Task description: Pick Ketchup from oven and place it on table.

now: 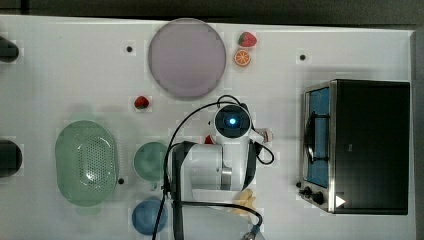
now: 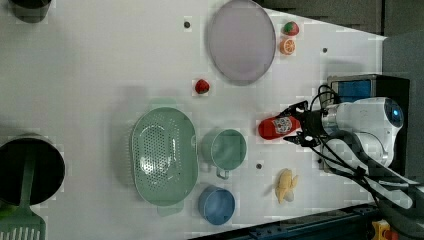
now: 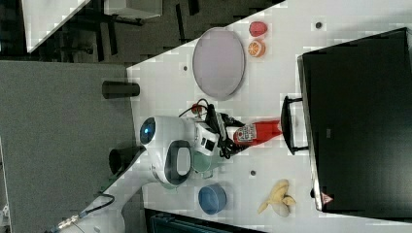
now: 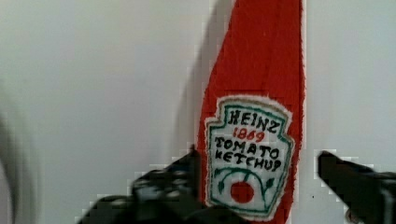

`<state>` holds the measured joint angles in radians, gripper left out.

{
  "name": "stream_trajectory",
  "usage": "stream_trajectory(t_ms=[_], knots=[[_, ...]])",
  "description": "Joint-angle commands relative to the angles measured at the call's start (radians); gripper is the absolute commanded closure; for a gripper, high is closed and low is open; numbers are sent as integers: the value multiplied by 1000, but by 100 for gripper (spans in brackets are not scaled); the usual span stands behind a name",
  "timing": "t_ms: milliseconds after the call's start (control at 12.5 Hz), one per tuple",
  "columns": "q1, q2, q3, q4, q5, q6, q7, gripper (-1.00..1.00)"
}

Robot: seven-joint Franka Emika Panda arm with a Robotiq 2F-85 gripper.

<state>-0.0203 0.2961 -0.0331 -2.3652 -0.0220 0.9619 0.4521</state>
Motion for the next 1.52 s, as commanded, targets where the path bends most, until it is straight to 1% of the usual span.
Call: stream_trajectory(t_ms=[80,240,400,640,800,960,1120,1520], knots=[[-22,-109,24,69,28,-49,25,-100],[-22,-182,23,130,29,-159,25,-100],[-21,-253,24,214,29,-304,25,-100],[-21,-351,23,376,28,-540,25,-100],[-24,-386,15,507,27,-714,25,-100],[-23,-393,21,579,27,-856,25,-100],[-24,-393,19,603,27,-859,25,-100],[-24,-387,20,603,27,-858,25,-100]])
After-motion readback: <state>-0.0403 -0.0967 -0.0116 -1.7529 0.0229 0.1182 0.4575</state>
